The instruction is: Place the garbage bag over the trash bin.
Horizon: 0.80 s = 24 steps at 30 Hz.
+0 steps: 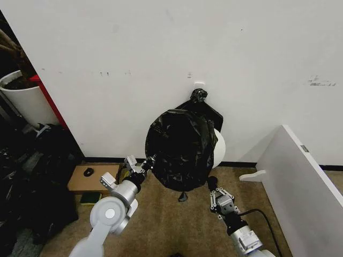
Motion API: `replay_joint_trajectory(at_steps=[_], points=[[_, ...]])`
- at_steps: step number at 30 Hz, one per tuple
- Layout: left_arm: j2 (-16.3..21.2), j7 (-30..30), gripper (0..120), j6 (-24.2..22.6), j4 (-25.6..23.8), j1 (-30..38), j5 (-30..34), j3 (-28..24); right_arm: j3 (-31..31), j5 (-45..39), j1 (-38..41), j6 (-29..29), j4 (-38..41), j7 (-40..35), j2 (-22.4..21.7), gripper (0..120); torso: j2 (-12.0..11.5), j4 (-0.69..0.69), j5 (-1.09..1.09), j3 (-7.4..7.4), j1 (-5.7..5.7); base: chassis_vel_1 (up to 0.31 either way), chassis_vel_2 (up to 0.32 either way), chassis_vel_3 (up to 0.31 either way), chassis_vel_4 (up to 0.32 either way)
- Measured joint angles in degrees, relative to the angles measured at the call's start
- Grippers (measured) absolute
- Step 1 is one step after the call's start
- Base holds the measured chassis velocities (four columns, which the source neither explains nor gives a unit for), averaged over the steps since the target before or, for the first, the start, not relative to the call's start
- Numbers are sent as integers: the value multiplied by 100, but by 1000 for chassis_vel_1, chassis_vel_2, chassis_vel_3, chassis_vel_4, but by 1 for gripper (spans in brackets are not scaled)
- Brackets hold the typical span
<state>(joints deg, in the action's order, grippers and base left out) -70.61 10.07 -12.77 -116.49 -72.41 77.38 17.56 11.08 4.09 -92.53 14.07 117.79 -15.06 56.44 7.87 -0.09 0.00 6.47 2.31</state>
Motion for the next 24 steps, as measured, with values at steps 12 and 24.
replay_joint_trajectory(at_steps=[12, 24], points=[[48, -18, 0, 16, 122, 51, -44, 67, 39, -3671, 14, 902, -175, 2003, -104, 32, 0, 1, 0, 0, 0, 0, 0, 0, 0], [109, 168, 0, 240, 415, 81, -857, -335, 370, -1936, 465, -381, -252, -1020, 84, 73, 0, 0, -2, 0, 0, 0, 0, 0, 0]])
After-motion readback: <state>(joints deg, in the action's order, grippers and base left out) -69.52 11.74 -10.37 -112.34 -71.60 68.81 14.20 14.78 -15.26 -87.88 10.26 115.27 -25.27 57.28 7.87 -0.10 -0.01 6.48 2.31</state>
